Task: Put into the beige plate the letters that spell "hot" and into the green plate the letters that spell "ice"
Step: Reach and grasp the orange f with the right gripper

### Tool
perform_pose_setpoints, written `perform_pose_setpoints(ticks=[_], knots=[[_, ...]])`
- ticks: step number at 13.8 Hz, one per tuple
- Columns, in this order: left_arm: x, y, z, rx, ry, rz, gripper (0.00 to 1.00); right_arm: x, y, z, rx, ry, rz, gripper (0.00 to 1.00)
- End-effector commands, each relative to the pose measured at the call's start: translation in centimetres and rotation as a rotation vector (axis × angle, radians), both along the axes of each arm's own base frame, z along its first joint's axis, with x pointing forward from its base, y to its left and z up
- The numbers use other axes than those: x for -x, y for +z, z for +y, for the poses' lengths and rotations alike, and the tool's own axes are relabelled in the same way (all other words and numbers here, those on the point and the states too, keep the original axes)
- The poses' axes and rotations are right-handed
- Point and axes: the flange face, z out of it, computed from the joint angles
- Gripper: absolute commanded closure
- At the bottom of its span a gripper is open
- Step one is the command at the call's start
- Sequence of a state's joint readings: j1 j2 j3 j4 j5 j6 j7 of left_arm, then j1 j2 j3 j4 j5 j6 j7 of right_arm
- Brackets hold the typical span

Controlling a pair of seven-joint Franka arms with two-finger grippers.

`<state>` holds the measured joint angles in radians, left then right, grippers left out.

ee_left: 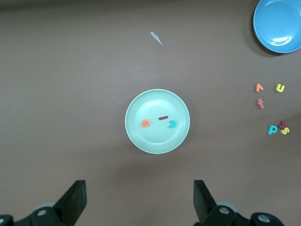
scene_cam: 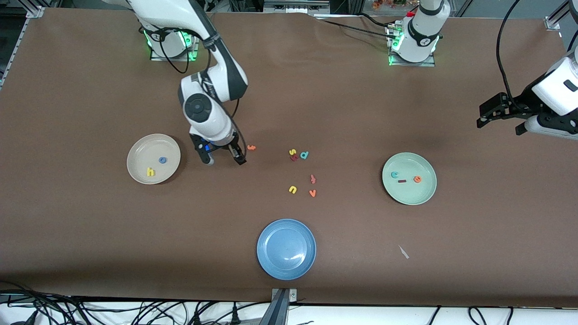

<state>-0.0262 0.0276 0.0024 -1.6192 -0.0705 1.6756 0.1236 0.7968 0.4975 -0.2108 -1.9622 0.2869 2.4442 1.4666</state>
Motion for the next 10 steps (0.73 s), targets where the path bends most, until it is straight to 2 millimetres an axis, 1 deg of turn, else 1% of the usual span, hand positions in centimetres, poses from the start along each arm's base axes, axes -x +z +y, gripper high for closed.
perform_pose_setpoints(ticks=[1,2,4,6,7,10], knots=[[0.8,0.5,-0.3,-0.029,-0.024,-0.014,0.00,0.7,-2.2,2.2,0.009,-0.049,-0.024,0.00],[0.7,0.4,-0.2,-0.028,-0.023,-0.011,0.00,0.9,-2.8,2.5,0.015,-0.054,-0.020,0.00],[0.7,0.3,0.2,-0.029,-0.017,-0.006,0.00,1.0,-3.1,2.7,0.015,-0.061,-0.020,0.01],[0.7,0.4,-0.2,-0.029,-0.020,-0.008,0.00,1.0,-3.7,2.9,0.013,-0.069,-0.014,0.01],[0.8,0.5,-0.3,-0.029,-0.020,-0.009,0.00,1.2,-4.0,3.2,0.014,-0.066,-0.011,0.04],[0.7,0.4,-0.2,-0.029,-0.020,-0.008,0.00,1.7,-4.8,4.0,0.012,-0.069,-0.017,0.05]])
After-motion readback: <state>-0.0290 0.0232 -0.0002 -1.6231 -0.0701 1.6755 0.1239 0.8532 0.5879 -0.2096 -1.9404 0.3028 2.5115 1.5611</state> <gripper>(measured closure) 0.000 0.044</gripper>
